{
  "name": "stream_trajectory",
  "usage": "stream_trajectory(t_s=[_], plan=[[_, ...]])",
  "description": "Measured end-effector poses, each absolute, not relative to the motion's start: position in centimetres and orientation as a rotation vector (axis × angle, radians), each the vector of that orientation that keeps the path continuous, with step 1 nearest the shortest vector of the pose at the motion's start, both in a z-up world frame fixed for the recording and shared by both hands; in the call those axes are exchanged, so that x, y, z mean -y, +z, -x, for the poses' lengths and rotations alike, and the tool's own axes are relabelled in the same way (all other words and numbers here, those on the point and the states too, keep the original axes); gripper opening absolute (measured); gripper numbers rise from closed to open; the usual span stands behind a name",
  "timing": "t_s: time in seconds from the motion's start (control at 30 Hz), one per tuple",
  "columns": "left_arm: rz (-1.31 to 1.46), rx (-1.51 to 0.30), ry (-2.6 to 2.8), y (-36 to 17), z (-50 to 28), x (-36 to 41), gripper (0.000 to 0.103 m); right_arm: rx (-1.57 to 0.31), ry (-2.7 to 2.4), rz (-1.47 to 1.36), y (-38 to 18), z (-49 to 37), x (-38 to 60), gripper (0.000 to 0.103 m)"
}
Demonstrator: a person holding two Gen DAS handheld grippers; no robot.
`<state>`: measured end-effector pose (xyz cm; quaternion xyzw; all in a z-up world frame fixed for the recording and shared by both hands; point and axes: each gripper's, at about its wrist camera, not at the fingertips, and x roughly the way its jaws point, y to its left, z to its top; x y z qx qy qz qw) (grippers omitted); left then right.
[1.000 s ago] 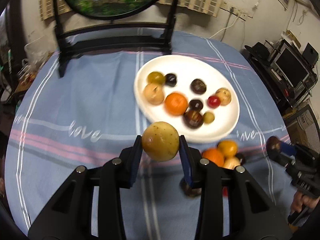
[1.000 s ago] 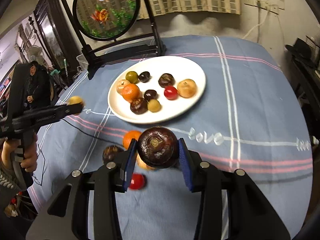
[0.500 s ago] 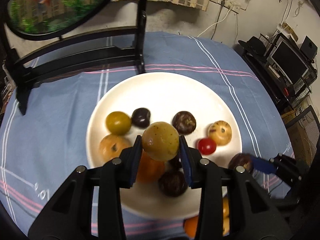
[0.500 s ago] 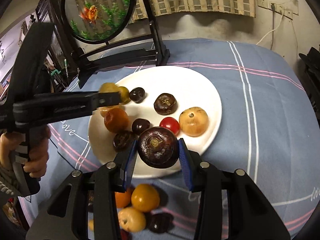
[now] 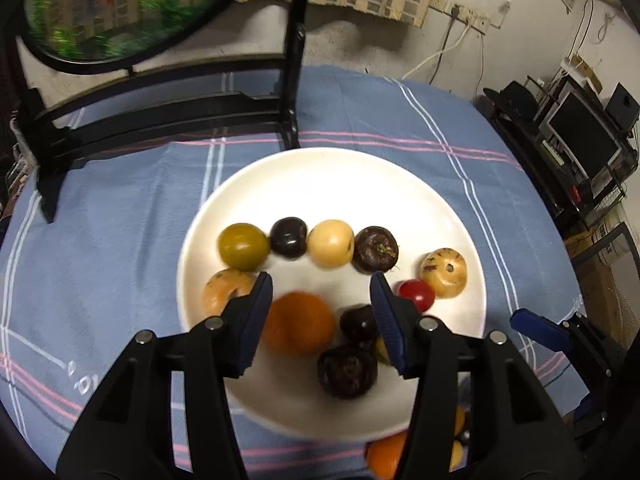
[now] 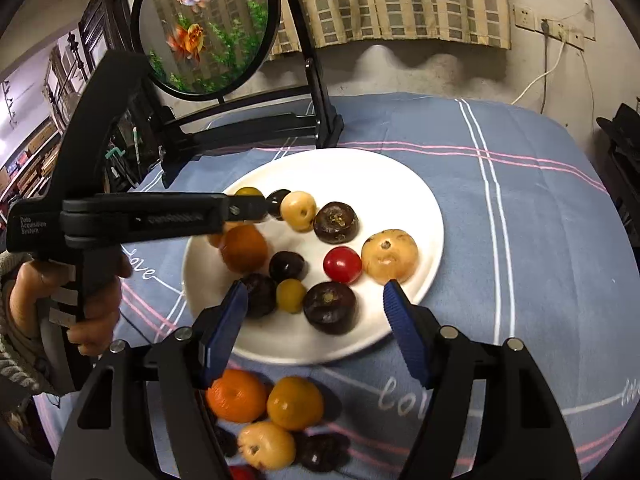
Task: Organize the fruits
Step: 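Carry both fruits onto the white plate and open both tools, then withdraw both open tools from the plate back to the pile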
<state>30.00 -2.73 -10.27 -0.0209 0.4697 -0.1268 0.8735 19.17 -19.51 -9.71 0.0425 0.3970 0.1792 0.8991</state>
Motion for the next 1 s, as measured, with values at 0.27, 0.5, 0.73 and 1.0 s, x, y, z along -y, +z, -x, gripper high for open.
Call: stream_trajectory(t_s=[0.27,0.5,0.73,1.0], plan=[[0.035,-0.968,-0.167,-7.5,-22.3,-1.0,0.065,-0.806,0.363,-0.092,-7.0,-12.3,19.4,0.071],[0.032,-0.995,-0.035,-7.1,-15.0,-4.1,0.079,-0.811,0.381,-0.056,-5.6,-6.2,17.5,0.071],[0.023,-0.954,-0.002,-5.3,-9.9,-5.4,0.088,-0.815,0.400,0.011,-4.8,-1.4,15.2,0.071],[0.013,-0.917,-0.028,-3.7,-7.2,-5.4,0.089,-0.758,0.384,0.039,-2.9,0.4,13.9,0.071]])
